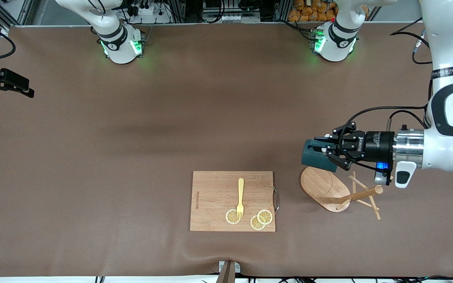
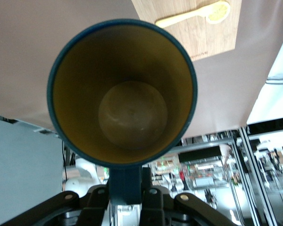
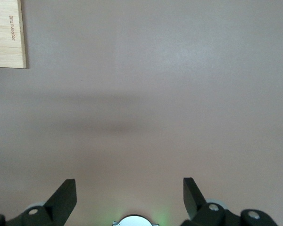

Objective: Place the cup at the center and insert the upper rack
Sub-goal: 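Carry the mug with the left gripper to the wooden mug tree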

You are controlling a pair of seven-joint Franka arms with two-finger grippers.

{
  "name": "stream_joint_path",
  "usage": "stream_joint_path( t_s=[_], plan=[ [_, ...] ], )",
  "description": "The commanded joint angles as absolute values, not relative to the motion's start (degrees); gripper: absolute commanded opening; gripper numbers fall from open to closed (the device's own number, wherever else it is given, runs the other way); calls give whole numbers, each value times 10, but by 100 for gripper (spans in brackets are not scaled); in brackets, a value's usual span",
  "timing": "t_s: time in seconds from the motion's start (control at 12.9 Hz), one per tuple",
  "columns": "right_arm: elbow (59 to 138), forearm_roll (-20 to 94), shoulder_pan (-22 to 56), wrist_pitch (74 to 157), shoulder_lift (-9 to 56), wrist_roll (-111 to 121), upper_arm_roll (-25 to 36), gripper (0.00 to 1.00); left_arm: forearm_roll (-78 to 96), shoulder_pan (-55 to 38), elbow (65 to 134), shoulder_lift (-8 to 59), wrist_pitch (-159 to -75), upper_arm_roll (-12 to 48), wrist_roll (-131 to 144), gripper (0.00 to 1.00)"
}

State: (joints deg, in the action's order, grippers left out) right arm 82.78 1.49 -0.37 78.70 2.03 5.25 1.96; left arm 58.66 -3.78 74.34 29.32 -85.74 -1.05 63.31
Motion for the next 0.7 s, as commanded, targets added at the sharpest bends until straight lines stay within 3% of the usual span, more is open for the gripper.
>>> stream_joint_path(
  t_s=[0.0,0.62],
  plan=[
    [824,9,3,782,18,48,22,100,619,-23,742,299,-839,-6,621,0],
    [825,9,10,780,18,47,22,100,678,19,743,343,-804,-6,565,0]
  ],
)
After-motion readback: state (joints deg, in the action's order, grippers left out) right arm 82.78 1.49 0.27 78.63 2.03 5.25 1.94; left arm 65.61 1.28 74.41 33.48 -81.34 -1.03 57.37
